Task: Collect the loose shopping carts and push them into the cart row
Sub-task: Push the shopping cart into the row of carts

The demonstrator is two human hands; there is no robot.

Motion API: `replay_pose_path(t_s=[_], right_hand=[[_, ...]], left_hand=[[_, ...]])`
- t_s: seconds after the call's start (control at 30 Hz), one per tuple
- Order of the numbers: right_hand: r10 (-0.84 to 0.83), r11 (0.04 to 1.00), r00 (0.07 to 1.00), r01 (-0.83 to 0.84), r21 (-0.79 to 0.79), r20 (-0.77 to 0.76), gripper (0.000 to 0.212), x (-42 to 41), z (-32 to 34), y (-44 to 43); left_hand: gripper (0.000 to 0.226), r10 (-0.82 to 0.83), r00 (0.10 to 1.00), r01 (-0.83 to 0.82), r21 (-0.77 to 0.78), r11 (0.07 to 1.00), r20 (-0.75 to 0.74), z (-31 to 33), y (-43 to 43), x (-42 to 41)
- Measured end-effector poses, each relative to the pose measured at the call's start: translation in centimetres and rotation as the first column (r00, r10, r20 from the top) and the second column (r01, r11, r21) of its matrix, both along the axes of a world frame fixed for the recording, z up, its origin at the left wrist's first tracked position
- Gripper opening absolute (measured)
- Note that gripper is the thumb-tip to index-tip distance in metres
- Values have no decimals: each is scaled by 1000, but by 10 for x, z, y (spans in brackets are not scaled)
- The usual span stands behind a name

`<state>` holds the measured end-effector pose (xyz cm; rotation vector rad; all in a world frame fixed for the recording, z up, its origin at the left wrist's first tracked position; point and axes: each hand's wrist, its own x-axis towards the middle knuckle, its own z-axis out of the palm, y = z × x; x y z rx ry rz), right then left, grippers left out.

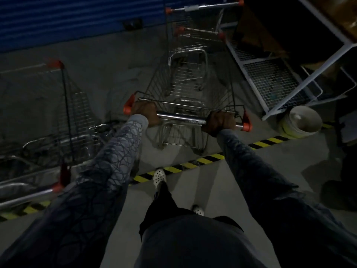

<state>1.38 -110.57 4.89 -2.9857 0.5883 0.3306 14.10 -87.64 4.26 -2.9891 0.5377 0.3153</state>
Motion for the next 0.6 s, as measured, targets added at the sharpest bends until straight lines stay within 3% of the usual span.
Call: replay_pose_path(t_s=[0.13,0.4,0.6], right_hand=[[109,993,994,-108,-38,4,47,-4,7,22],[253,966,966,-255,-50,-56,51,17,6,60],[321,946,944,-323,-19,-81,53,57,9,92]], left_hand=[[23,110,994,-110,22,994,7,5,28,-30],[41,220,976,-220,36,975,3,4,83,-50],[50,274,962,-274,54,960,0,6,116,-18]])
